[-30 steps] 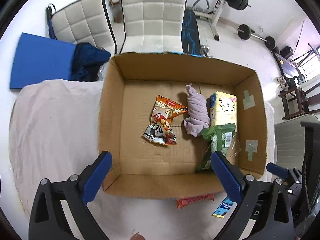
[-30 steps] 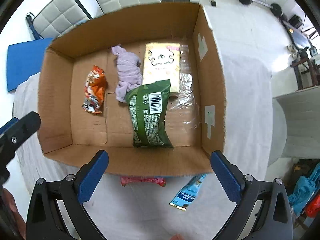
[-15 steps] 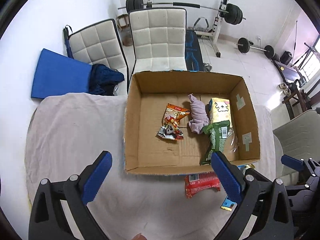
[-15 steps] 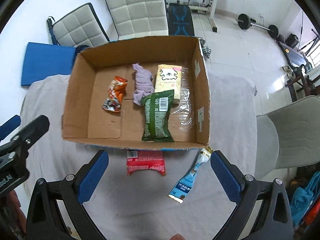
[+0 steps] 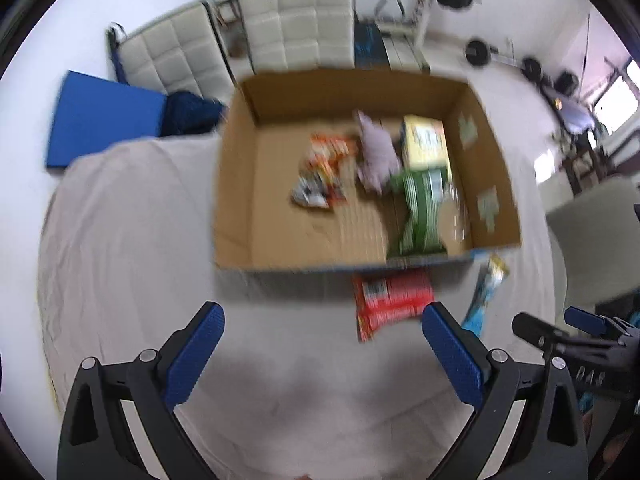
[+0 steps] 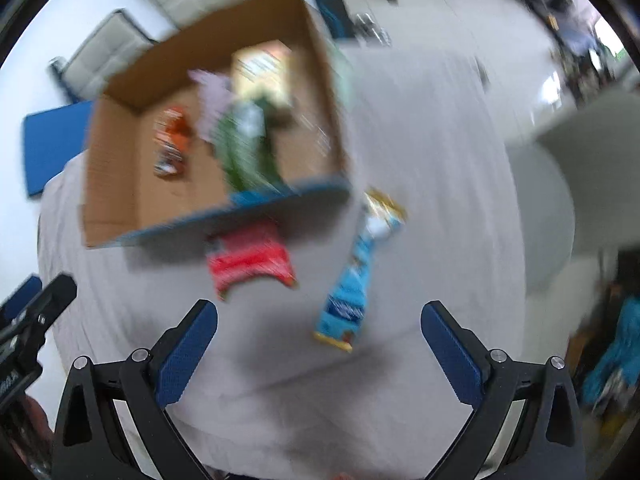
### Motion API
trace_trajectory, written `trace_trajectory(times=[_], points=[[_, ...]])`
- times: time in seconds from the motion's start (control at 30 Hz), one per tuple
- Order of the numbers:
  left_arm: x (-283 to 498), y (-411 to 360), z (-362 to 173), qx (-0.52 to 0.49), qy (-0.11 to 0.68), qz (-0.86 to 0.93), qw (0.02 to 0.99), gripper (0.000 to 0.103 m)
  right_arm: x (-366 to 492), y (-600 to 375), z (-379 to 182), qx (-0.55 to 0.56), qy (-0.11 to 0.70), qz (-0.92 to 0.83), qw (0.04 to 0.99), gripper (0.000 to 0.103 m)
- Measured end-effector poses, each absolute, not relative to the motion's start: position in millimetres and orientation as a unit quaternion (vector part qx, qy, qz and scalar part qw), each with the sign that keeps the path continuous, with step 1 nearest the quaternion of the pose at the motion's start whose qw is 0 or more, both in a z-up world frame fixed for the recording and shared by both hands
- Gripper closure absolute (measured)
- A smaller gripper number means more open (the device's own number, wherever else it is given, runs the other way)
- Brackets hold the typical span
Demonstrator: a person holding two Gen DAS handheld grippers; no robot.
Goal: Organize soft objects
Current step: 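Grasp the blue drink pouch with the right tool while the left grasps the red snack bag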
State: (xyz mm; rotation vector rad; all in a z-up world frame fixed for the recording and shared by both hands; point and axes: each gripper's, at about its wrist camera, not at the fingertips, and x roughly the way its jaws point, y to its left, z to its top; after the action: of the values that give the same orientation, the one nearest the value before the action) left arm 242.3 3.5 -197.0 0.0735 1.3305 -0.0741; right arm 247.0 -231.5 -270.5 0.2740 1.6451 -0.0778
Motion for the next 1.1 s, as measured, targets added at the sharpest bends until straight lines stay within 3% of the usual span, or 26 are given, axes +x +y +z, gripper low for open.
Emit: trace_trajectory(times=[0.17, 0.47, 0.77, 0.87, 1.1], points=[[244.2, -23.3, -265.4, 0.008, 0.692, -0.051, 0.720, 0.002, 219.6, -269.4, -325.8, 0.188, 0.748, -0.073, 0.632, 0.000], [267.7, -57.8, -353.7, -0.073, 0.762, -0.034, 0.643, 0.002, 212.4, -295.3, -364.1, 0.209, 0.741, -0.103, 0.630, 0.000], [286.6, -84.3, -385.5, -0.041, 0.760, -0.010, 0.649, 0.002, 212.2, -305.4, -375.9, 0.212, 0.741, -0.104, 0.629, 0.000], [285.1, -88.3, -383.2, -0.017, 0.744, -0.018, 0.667, 0.013, 213.7, -303.9, -377.0, 0.212, 0.740, -0.103, 0.629, 0.000], [254.5, -70.7, -375.0, 0.015, 0.734, -0.030, 0.678, 0.016, 223.4, -289.7, -380.8, 0.218, 0.743, -0.092, 0.626, 0.001]])
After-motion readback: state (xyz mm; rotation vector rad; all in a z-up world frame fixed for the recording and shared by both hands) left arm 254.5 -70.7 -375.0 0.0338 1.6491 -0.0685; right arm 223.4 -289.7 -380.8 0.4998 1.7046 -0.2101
